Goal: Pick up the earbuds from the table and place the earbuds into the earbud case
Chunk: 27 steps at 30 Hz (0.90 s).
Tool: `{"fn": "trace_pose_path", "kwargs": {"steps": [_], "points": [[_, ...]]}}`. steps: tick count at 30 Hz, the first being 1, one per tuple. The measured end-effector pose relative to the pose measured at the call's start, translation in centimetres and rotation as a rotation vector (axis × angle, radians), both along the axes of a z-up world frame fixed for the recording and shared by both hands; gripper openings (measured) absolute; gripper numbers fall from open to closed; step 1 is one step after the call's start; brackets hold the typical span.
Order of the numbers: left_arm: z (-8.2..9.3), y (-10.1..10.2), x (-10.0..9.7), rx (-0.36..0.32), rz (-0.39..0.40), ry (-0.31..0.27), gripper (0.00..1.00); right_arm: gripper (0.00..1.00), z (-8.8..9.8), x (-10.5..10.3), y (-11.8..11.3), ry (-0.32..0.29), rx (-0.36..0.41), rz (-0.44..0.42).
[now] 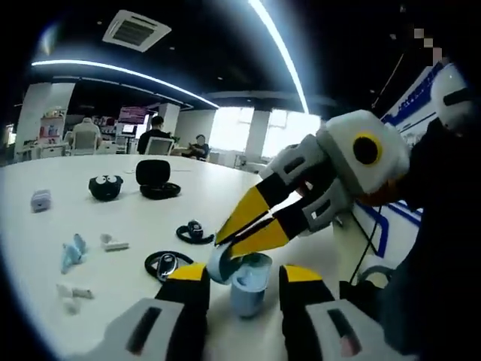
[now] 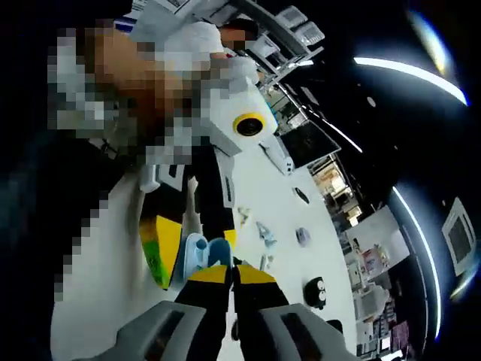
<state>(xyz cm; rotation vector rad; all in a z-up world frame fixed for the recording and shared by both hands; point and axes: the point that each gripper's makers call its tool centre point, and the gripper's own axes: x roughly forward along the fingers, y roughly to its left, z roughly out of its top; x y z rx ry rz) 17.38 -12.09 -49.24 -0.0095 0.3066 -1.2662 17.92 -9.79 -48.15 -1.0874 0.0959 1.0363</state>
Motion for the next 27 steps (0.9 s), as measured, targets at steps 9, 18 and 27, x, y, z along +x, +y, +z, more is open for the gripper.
{"fn": "trace_pose_path", "kwargs": {"steps": [9, 18, 27], "points": [[-1.0, 0.2, -0.1, 0.053, -0.015, -0.009, 0.29, 0.02, 0.5, -0.1, 0.5, -0.064, -0.003, 0.038], [-1.4, 0.0, -0.5, 0.098, -0.026, -0.027, 0.22, 0.02, 0.5, -0.1, 0.5, -0.086, -0.015, 0.052], [-1.5, 0.0, -0.6, 0.113, -0.027, -0.043, 0.21, 0.03, 0.7, -0.2, 0.5, -0.029, 0.045, 0.020]]}}
